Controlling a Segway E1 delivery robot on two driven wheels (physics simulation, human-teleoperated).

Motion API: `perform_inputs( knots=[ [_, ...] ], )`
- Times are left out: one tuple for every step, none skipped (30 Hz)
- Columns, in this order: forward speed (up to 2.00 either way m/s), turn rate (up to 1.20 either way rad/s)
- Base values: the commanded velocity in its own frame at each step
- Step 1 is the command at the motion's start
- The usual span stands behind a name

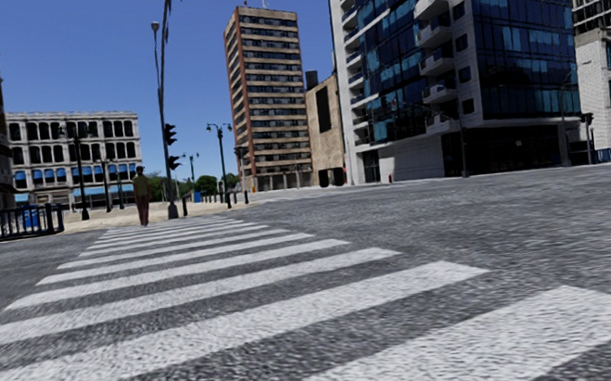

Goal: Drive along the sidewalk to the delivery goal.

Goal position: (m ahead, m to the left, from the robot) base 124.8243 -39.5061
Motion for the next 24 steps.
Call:
perform_inputs(
  knots=[
    [1.98, 0.47],
    [1.98, 0.47],
    [1.98, 0.47],
    [1.98, 0.47],
    [1.98, 0.47],
    [1.98, 0.47],
    [1.98, 0.47],
    [1.98, 0.47],
    [1.98, 0.47],
    [1.98, 0.47],
    [1.98, 0.47],
    [1.98, 0.47],
    [1.98, 0.47],
    [1.98, 0.47],
    [1.98, 0.47],
    [1.98, 0.47],
    [1.98, 0.47],
    [1.98, 0.47],
    [1.98, 0.47],
    [1.98, 0.47],
    [1.98, 0.47],
    [1.98, 0.47],
    [1.98, 0.47],
    [1.98, 0.47]
  ],
)
